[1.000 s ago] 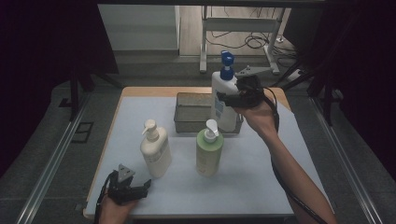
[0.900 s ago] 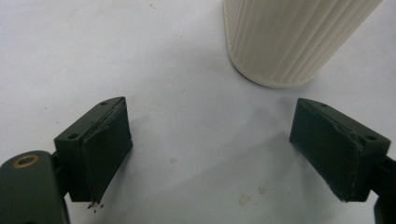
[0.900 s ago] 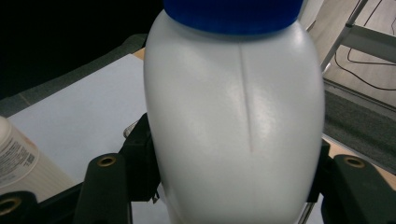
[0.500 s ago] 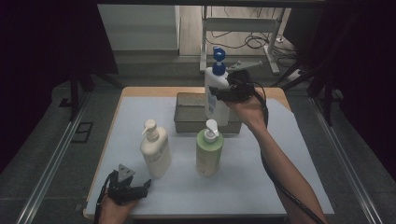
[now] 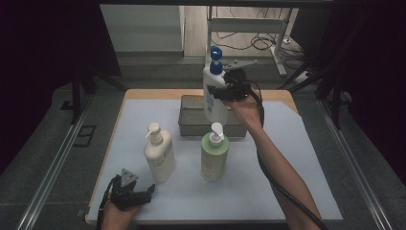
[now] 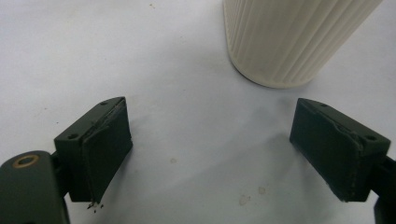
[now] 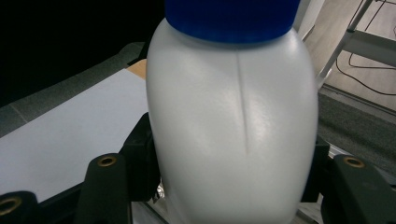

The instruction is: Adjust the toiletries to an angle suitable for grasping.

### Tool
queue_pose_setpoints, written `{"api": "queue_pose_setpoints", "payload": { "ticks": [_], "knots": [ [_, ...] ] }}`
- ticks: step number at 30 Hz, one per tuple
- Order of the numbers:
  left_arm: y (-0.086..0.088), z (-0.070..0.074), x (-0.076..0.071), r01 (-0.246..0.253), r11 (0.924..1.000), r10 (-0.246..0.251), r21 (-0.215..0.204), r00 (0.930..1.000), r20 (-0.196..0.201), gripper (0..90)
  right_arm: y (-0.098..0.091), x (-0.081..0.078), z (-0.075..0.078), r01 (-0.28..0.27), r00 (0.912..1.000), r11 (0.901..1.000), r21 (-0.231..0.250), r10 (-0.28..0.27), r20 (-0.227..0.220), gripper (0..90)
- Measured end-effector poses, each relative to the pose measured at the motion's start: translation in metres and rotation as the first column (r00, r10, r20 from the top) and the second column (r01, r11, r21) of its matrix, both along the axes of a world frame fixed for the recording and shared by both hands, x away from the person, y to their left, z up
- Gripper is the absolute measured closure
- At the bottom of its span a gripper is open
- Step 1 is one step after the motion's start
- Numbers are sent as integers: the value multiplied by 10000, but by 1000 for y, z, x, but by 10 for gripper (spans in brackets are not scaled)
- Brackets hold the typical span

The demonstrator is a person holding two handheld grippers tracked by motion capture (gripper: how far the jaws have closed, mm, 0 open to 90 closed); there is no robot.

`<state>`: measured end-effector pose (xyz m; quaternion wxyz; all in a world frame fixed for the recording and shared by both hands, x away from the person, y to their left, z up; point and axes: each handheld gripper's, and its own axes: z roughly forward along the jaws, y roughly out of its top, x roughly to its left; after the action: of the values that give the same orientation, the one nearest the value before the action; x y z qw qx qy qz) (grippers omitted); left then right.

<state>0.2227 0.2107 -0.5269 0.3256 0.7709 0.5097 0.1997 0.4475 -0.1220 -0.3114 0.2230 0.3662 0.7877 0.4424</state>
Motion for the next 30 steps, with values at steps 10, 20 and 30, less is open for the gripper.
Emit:
{"api": "queue_pose_setpoints", "payload": {
  "ticks": [10, 20, 30],
  "knots": [
    [0, 0, 0, 1, 10000, -1, -3, 10000, -10, 121, 15, 13, -4, 9, 10000, 10000, -18, -9, 43, 402],
    [0, 0, 0, 2, 10000, -2, -4, 10000, -7, 121, 26, 25, -12, 29, 9999, 10000, 15, -29, 150, 402],
    [0, 0, 0, 9, 10000, -9, 4, 10000, -38, 121, 30, 33, -23, 11, 9996, 10000, -73, -9, 284, 402]
  ]
}}
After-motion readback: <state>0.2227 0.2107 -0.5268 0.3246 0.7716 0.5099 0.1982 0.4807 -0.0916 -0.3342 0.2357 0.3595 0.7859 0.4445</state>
